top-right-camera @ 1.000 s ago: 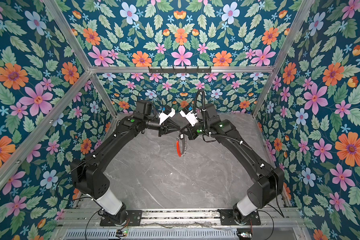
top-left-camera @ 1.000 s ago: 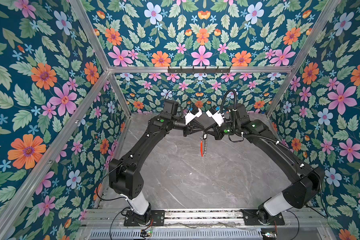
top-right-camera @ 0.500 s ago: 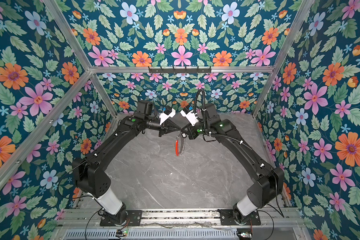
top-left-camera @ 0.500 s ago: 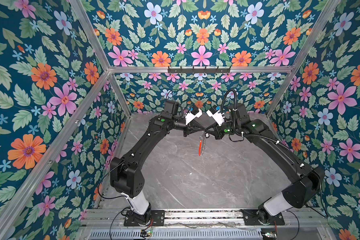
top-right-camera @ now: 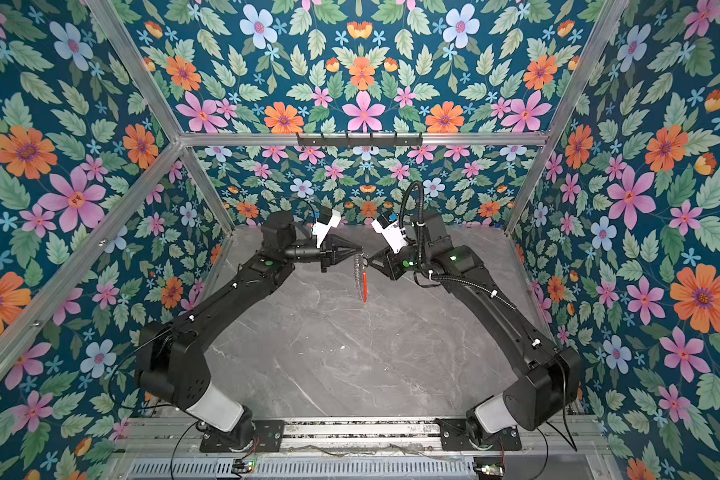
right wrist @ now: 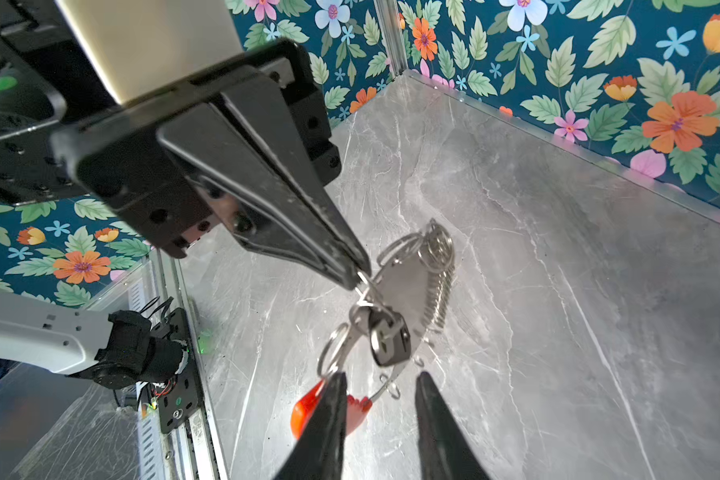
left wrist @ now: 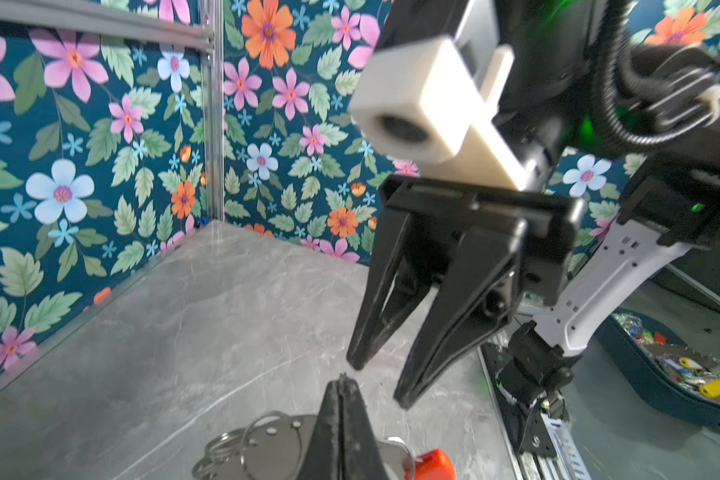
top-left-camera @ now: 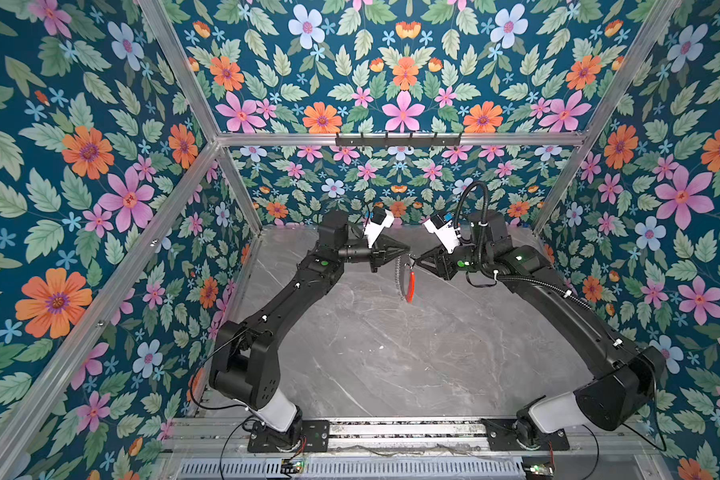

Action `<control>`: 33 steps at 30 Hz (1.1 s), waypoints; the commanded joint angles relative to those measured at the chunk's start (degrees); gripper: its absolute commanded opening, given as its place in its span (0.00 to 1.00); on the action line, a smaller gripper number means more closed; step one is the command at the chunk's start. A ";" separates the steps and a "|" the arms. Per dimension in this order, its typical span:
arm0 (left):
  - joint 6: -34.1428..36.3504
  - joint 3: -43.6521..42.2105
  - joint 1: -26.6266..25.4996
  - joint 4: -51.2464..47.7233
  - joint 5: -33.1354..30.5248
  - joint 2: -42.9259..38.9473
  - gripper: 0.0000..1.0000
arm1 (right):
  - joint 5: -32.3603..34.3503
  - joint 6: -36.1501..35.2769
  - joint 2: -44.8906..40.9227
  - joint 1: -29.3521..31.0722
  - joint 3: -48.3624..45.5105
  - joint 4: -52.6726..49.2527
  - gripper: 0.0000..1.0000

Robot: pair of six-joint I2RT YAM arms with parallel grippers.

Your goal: Put the keys on the keyring

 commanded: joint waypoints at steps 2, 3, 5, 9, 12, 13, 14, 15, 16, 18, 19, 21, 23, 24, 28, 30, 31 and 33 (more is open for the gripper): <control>-9.46 -0.62 0.12 16.05 0.60 -0.74 0.00 | -2.56 0.44 -0.07 0.04 1.05 2.37 0.32; -9.97 -0.78 0.14 16.63 0.54 -0.83 0.00 | -2.70 0.31 0.08 0.03 1.43 2.32 0.33; -11.03 -0.72 0.14 17.25 0.43 -0.91 0.00 | -2.29 -0.29 0.59 0.13 2.17 1.94 0.35; -12.39 -0.11 0.14 17.77 1.04 -0.64 0.00 | -2.01 -0.88 1.36 0.24 3.45 1.31 0.36; -13.01 -0.01 0.14 18.44 1.29 -0.59 0.00 | -2.05 -0.97 1.63 0.63 4.15 1.47 0.36; -13.39 -0.01 0.14 18.90 1.44 -0.55 0.00 | -2.01 -0.97 1.77 0.69 4.44 1.45 0.36; -13.96 -0.09 0.14 19.66 1.55 -0.46 0.00 | -2.05 -0.97 2.01 0.82 4.92 1.41 0.36; -14.64 -0.10 0.14 20.43 1.74 -0.25 0.00 | -2.00 -1.06 2.22 0.83 5.35 1.21 0.36; -15.41 -0.10 0.14 21.25 1.95 -0.13 0.00 | -2.02 -1.06 2.42 0.89 5.70 1.19 0.35; -17.59 -0.40 0.14 23.99 2.23 0.42 0.00 | -2.09 -1.14 2.76 0.97 6.28 1.06 0.28; -18.72 -0.62 0.14 25.74 2.28 0.60 0.00 | -2.22 -1.17 2.93 1.08 6.40 0.99 0.23; -21.44 -1.69 0.14 30.50 2.19 0.84 0.00 | -2.55 -1.06 3.33 1.22 6.66 0.88 0.14; -23.85 -2.64 0.14 35.38 1.63 1.13 0.00 | -2.75 -1.06 3.62 1.53 6.66 0.80 0.08; -25.01 -3.37 0.14 38.23 1.26 1.18 0.00 | -2.77 -1.10 3.79 1.68 6.72 0.77 0.05; -29.36 -6.02 0.07 47.53 -1.92 1.69 0.00 | -3.91 -0.97 4.65 2.46 7.66 0.44 0.00; -32.53 -7.46 -0.02 53.08 -3.51 2.47 0.00 | -4.28 -0.97 5.19 2.92 8.42 0.29 0.00; -33.96 -8.02 -0.12 55.51 -4.09 2.86 0.00 | -4.44 -0.97 5.48 3.04 8.84 0.31 0.00; -36.46 -9.39 -0.46 60.14 -5.37 3.86 0.00 | -5.16 -0.89 6.24 3.39 9.78 0.03 0.00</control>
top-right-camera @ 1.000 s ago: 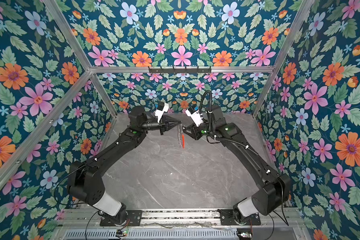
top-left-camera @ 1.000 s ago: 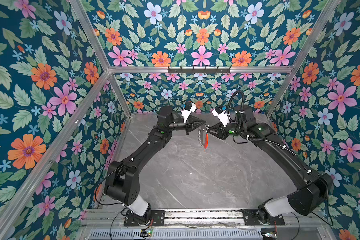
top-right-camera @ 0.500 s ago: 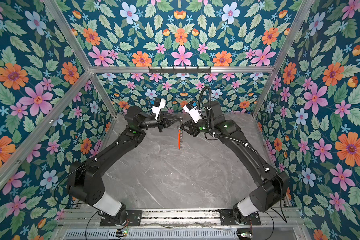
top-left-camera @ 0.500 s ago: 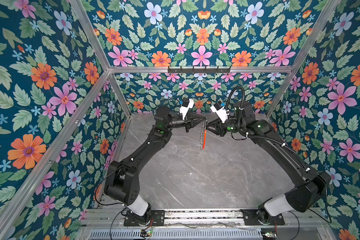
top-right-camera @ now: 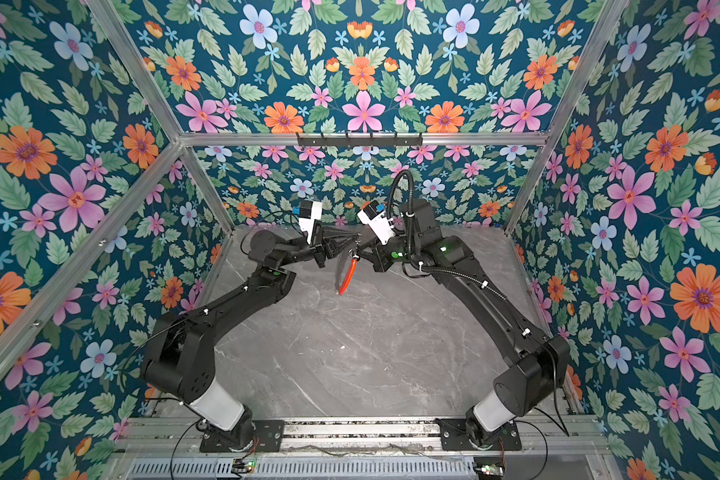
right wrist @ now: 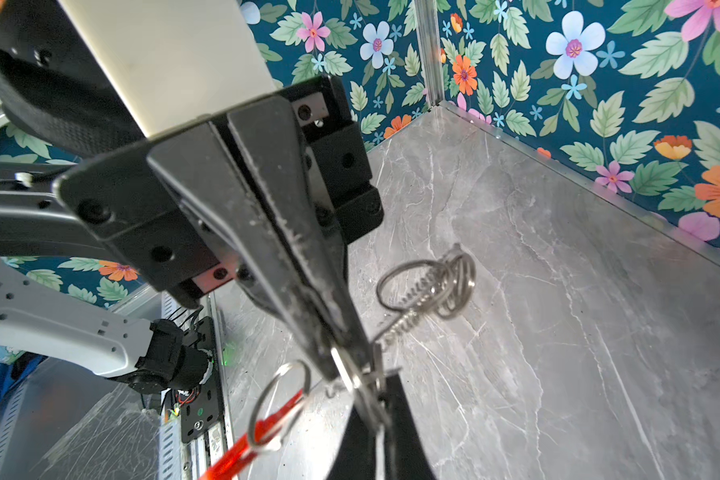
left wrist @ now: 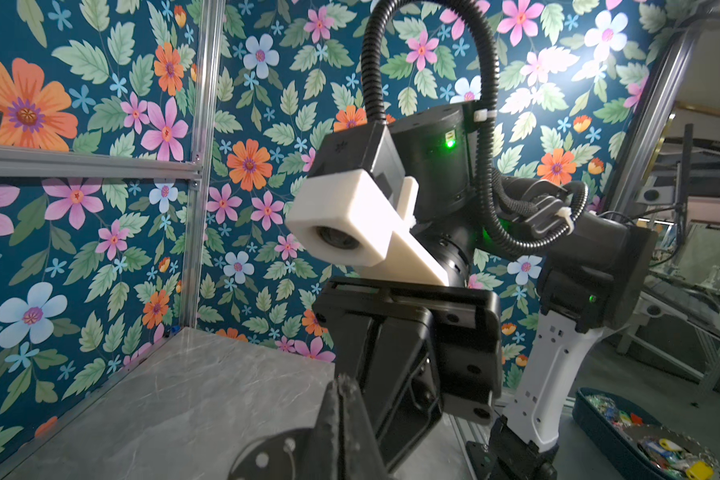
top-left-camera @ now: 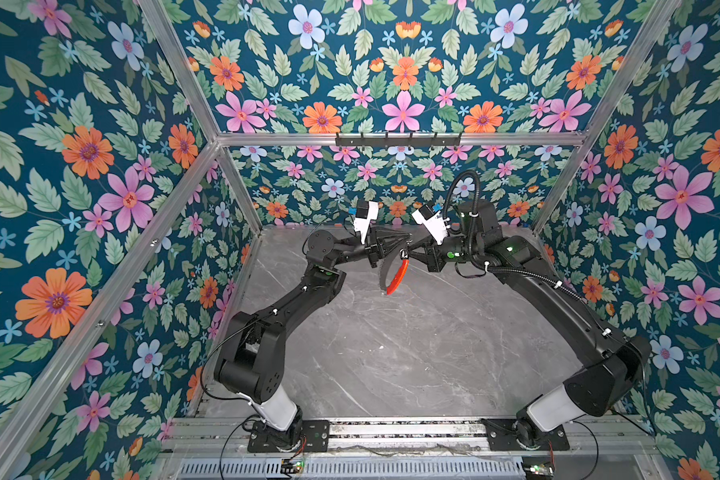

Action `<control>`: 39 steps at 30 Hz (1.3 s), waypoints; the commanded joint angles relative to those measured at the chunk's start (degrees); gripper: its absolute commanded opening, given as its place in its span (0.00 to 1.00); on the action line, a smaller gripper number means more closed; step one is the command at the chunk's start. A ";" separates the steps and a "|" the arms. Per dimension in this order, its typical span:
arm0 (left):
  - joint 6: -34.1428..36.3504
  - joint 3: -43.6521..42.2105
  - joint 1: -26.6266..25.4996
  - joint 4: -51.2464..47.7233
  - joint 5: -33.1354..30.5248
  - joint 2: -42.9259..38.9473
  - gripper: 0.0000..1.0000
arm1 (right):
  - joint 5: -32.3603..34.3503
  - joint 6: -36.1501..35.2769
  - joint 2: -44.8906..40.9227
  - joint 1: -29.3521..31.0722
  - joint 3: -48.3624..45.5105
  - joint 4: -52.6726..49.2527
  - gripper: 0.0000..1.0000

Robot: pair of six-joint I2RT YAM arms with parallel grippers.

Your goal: Put the keys on the keyring

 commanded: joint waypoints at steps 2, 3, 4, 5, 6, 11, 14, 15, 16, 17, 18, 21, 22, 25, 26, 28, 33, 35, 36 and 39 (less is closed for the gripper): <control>-6.96 -1.99 -0.82 15.62 -3.93 1.48 0.00 | -2.31 -0.80 1.50 0.79 2.08 -0.87 0.00; -7.28 -2.41 -1.03 16.61 -4.29 1.81 0.00 | -2.32 -0.86 1.86 1.02 2.41 -1.08 0.00; -7.52 -2.76 -1.22 17.21 -4.58 2.08 0.00 | -2.32 -0.84 2.05 1.05 2.56 -1.29 0.00; -7.78 -3.14 -1.37 18.11 -4.91 2.30 0.00 | -2.32 -0.79 2.15 1.05 2.50 -1.45 0.00; -8.16 -3.41 -1.40 18.84 -5.10 2.48 0.00 | -2.17 -0.71 2.00 1.05 2.21 -1.46 0.00; -8.48 -3.57 -1.40 19.56 -4.90 2.49 0.00 | 1.83 -0.75 -0.82 0.85 -1.75 -0.30 0.17; -8.48 -3.29 -1.31 19.37 -4.37 2.40 0.00 | 2.55 0.09 -3.28 -0.61 -4.72 0.53 0.31; -8.50 -3.33 -1.31 19.37 -4.15 2.32 0.00 | 2.10 0.85 -4.21 -1.65 -5.70 1.06 0.34; -8.51 -3.29 -1.24 19.28 -4.07 2.29 0.00 | 1.54 1.55 -5.01 -2.67 -6.60 1.67 0.34; -8.50 -3.32 -1.22 19.20 -3.88 2.23 0.00 | 0.63 2.51 -6.01 -3.87 -7.70 2.64 0.35; -8.52 -3.27 -1.24 19.13 -3.70 2.19 0.00 | -0.22 3.35 -7.17 -5.10 -8.76 3.66 0.35; -8.62 -3.25 -1.30 19.02 -3.53 2.14 0.00 | -2.69 5.16 -9.50 -6.67 -9.88 5.85 0.35; -8.75 -3.26 -1.28 19.02 -3.58 2.18 0.00 | -3.69 5.35 -9.88 -6.73 -9.88 6.33 0.35; -9.19 -3.16 -1.30 19.32 -3.97 2.40 0.00 | -7.29 7.26 -10.41 -6.77 -9.31 8.40 0.35; -9.57 -3.08 -1.31 19.73 -4.09 2.55 0.00 | -8.42 8.24 -10.29 -6.76 -9.03 9.16 0.35; -10.55 -2.82 -1.40 20.93 -4.26 2.91 0.00 | -9.92 9.76 -10.22 -6.77 -8.78 10.82 0.35; -11.24 -2.81 -1.40 21.48 -4.26 3.01 0.00 | -12.89 12.97 -9.41 -6.74 -8.04 14.72 0.31; -11.36 -2.82 -1.49 21.56 -4.17 3.02 0.00 | -13.69 13.76 -8.85 -6.70 -7.64 15.46 0.29; -11.46 -2.85 -1.49 21.57 -4.17 3.02 0.00 | -14.04 14.30 -8.50 -6.74 -7.44 15.93 0.29; -11.56 -2.74 -1.57 21.73 -4.17 3.11 0.00 | -14.82 15.26 -7.74 -6.70 -7.00 16.78 0.26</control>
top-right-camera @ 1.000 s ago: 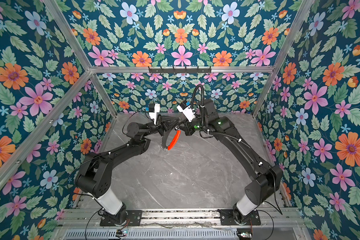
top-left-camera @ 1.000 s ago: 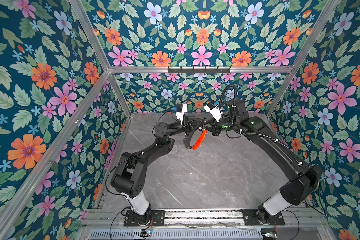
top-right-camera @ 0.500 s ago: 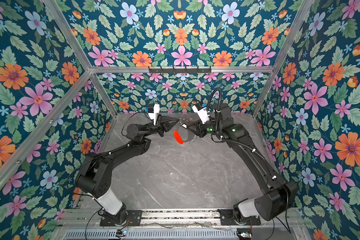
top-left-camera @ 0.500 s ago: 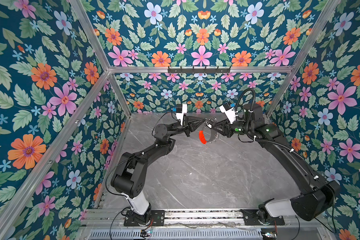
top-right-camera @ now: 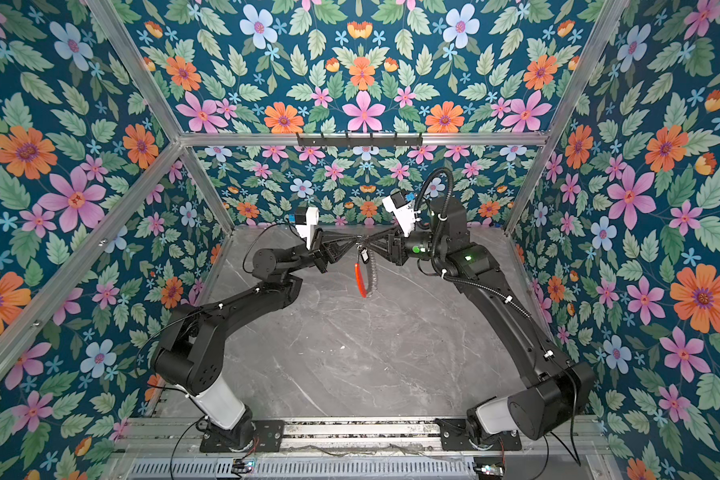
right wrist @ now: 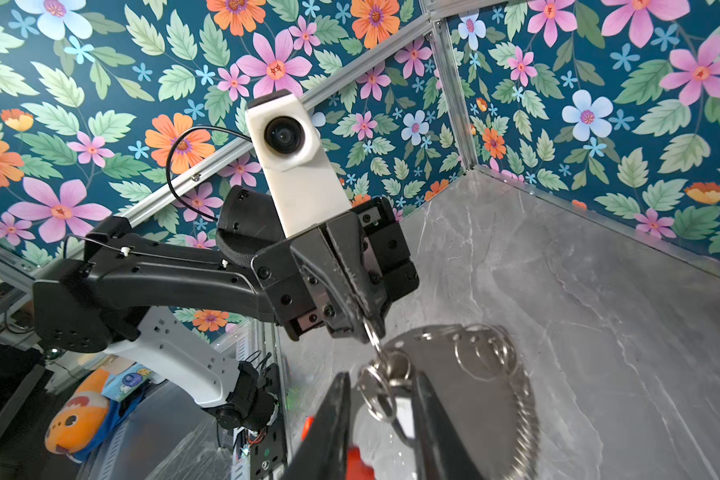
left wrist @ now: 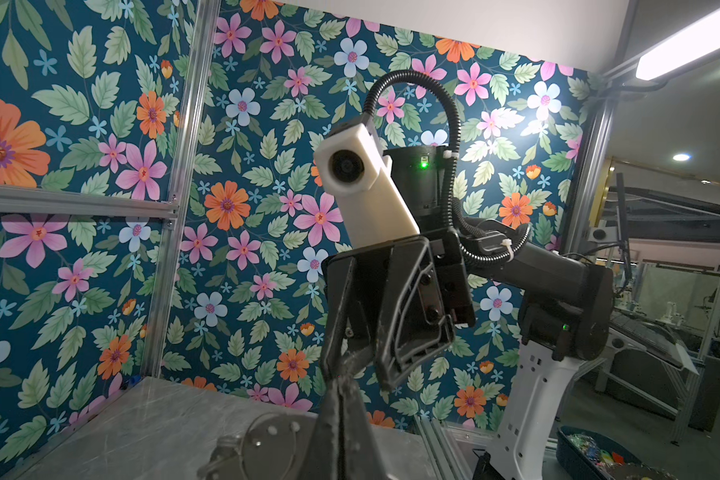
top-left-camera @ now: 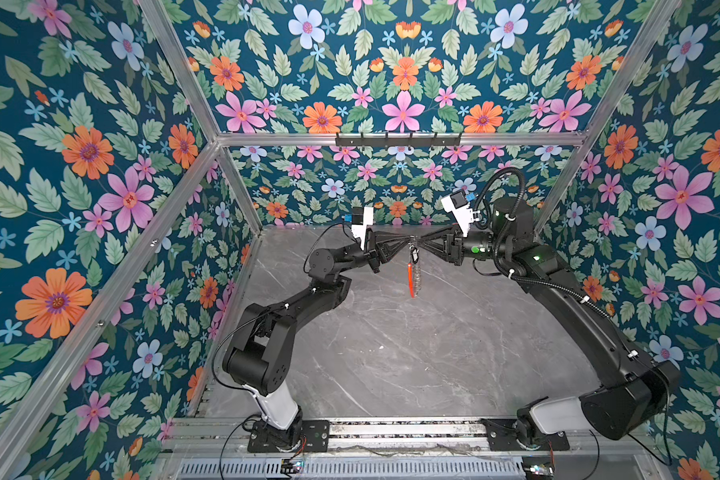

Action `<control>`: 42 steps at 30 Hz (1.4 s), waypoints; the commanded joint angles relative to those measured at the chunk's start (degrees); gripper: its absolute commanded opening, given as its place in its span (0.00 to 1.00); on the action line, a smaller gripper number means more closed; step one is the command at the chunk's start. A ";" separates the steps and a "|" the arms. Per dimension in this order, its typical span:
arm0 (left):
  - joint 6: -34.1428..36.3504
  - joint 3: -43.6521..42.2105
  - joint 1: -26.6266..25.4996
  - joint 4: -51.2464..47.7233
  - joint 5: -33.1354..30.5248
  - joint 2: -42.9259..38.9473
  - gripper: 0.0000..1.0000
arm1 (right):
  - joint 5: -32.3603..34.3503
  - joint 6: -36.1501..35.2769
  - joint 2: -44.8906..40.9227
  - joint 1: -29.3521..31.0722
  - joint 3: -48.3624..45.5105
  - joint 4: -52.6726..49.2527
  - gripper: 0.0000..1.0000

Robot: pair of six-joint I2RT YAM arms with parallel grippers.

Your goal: Put the keys on the keyring

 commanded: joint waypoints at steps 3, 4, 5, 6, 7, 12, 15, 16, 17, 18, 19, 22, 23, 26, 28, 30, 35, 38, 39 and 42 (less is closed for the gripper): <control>-0.98 0.59 -0.22 3.68 -0.43 0.33 0.00 | -2.72 2.57 0.80 0.09 0.89 3.68 0.24; -1.03 0.70 -0.20 3.76 -0.39 0.44 0.00 | -2.73 2.67 0.76 0.09 0.89 3.90 0.23; -1.16 0.88 -0.20 3.78 -0.39 0.51 0.00 | -2.72 2.68 0.83 0.09 0.89 4.05 0.24; -1.36 0.98 -0.24 3.85 -0.30 0.64 0.00 | -2.76 2.77 0.97 0.09 0.89 4.07 0.24; -1.43 1.12 -0.29 3.87 -0.22 0.74 0.00 | -2.85 2.78 1.08 0.09 0.89 4.09 0.23; -1.70 1.41 -0.33 4.09 -0.30 0.86 0.00 | -3.29 3.03 1.45 0.08 0.67 4.03 0.23; -1.82 1.37 -0.29 4.15 -0.39 0.94 0.00 | -3.38 3.03 1.54 0.05 0.45 4.12 0.20; -1.87 1.40 -0.29 4.22 -0.39 0.95 0.00 | -3.47 3.03 1.54 0.09 0.34 4.19 0.19; -1.88 1.52 -0.29 4.22 -0.39 1.01 0.00 | -3.60 3.19 1.54 0.09 0.27 4.35 0.17; -1.92 1.56 -0.29 4.20 -0.39 0.96 0.00 | -3.63 3.25 1.63 0.08 0.23 4.46 0.15; -2.00 1.70 -0.29 4.20 -0.39 1.09 0.00 | -3.73 3.30 1.63 0.08 0.19 4.55 0.15; -2.32 2.10 -0.37 4.22 -0.39 1.34 0.00 | -3.91 3.60 1.71 0.09 0.28 4.95 0.14; -2.39 2.19 -0.42 4.30 -0.39 1.47 0.00 | -3.91 3.67 1.72 0.08 0.36 5.09 0.14; -2.69 2.48 -0.55 4.48 -0.39 1.80 0.00 | -4.25 3.91 2.21 0.09 0.89 5.10 0.14; -2.89 2.52 -0.64 4.58 -0.33 1.91 0.00 | -4.42 4.00 2.40 0.09 1.18 5.18 0.12; -2.93 2.55 -0.72 4.57 -0.29 2.00 0.00 | -4.52 4.00 2.51 0.09 1.53 5.15 0.04; -0.50 2.28 -0.47 2.26 1.90 1.73 0.08 | -3.25 2.52 2.51 0.09 2.15 3.44 0.00; 11.94 0.45 0.19 -13.29 5.18 -2.25 0.26 | 0.47 -2.84 2.51 0.09 3.53 -2.88 0.00; 18.82 0.05 0.39 -21.92 5.34 -4.47 0.28 | 2.23 -5.23 2.59 0.09 4.10 -5.60 0.00; 47.95 2.71 0.18 -60.08 0.16 -11.57 0.33 | 9.21 -13.79 3.07 0.15 6.42 -14.85 0.00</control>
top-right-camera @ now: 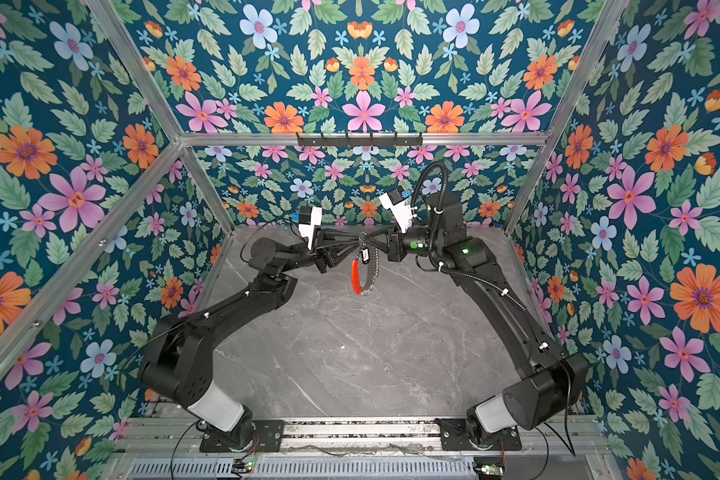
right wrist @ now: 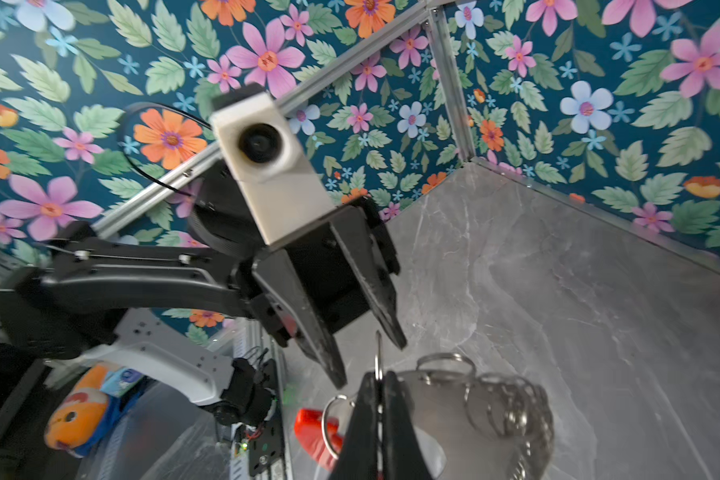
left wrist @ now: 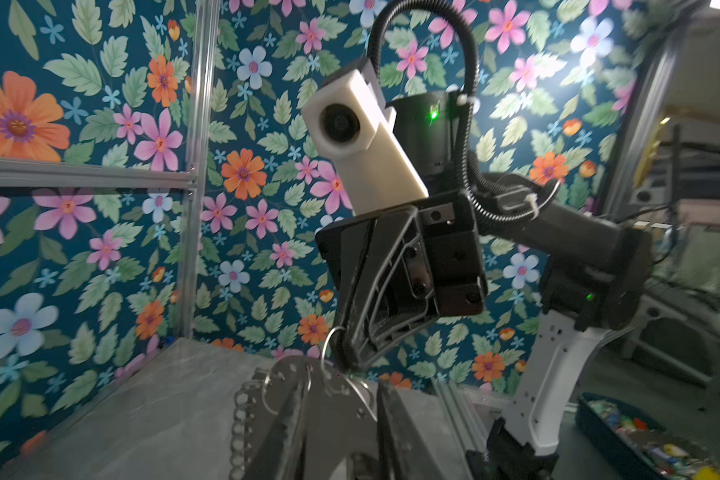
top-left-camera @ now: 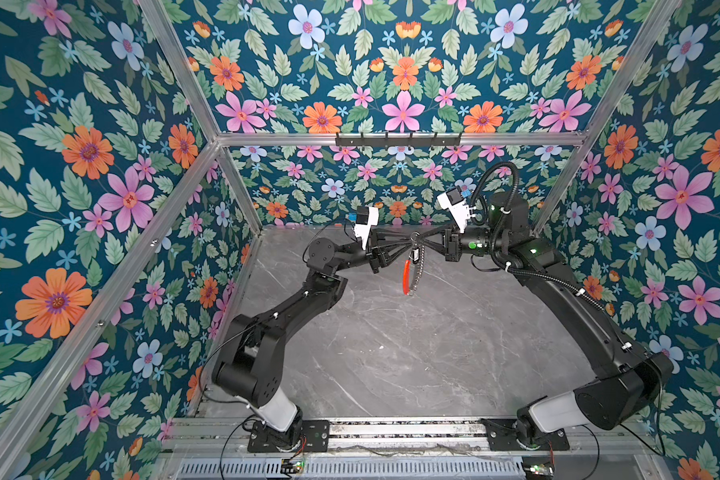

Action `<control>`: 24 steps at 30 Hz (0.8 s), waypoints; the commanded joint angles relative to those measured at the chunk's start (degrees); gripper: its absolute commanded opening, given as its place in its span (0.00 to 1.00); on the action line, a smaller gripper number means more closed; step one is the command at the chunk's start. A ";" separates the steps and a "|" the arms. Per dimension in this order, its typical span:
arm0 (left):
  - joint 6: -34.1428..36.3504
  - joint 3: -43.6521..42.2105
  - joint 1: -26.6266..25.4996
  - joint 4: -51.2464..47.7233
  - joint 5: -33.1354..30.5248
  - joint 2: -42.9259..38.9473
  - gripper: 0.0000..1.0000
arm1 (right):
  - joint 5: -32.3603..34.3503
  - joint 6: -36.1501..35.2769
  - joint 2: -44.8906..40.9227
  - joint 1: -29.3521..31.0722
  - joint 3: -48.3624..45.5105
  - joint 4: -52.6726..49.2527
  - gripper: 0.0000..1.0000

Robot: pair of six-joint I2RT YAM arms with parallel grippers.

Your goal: Put the keys on the keyring

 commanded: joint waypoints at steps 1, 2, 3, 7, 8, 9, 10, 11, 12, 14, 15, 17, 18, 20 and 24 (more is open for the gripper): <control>35.35 3.35 -0.28 -42.42 -3.57 -5.07 0.33 | 9.57 -12.40 0.46 0.29 2.36 -11.21 0.00; 39.95 4.93 -0.28 -49.01 -4.02 -5.95 0.32 | 11.78 -14.78 0.61 0.52 3.09 -13.46 0.00; 42.59 6.06 -0.21 -52.99 -4.62 -6.36 0.30 | 13.46 -16.78 0.77 0.87 3.68 -14.86 0.00; 52.94 12.61 -0.20 -68.33 -6.15 -5.75 0.21 | 20.02 -24.13 2.50 3.12 6.98 -20.89 0.00; 54.32 14.52 -0.20 -70.96 -5.94 -4.97 0.19 | 20.84 -25.43 3.12 3.72 8.05 -22.49 0.00; 55.33 16.19 -0.20 -73.00 -5.54 -4.25 0.18 | 21.06 -25.98 3.56 4.08 8.87 -23.41 0.00; 56.07 18.19 -0.20 -74.88 -5.03 -3.38 0.17 | 20.54 -26.17 3.81 4.28 9.35 -24.08 0.00; 56.49 19.55 -0.20 -75.96 -4.40 -2.59 0.17 | 19.61 -26.23 3.75 4.30 9.33 -24.13 0.00; 56.53 20.50 -0.20 -76.38 -3.97 -1.94 0.17 | 18.91 -26.22 3.53 4.50 8.98 -23.81 0.00; 56.28 21.93 -0.20 -76.29 -2.56 -0.93 0.20 | 18.30 -26.10 2.57 4.93 7.24 -22.25 0.00; 55.81 22.45 -0.20 -75.92 -1.67 -0.59 0.21 | 18.01 -26.23 2.15 5.07 6.50 -21.66 0.00; 54.25 22.90 -0.20 -74.52 0.79 0.16 0.24 | 17.37 -26.10 1.72 5.23 5.31 -21.11 0.00; 53.35 22.90 -0.23 -73.55 1.71 0.33 0.25 | 17.16 -26.11 1.62 5.25 5.14 -21.08 0.00; 51.39 22.81 -0.28 -71.64 3.63 0.82 0.27 | 16.81 -25.93 1.72 5.25 5.00 -21.18 0.00; 48.72 22.77 -0.53 -69.21 6.29 1.43 0.27 | 15.68 -25.41 1.62 5.31 4.87 -20.29 0.00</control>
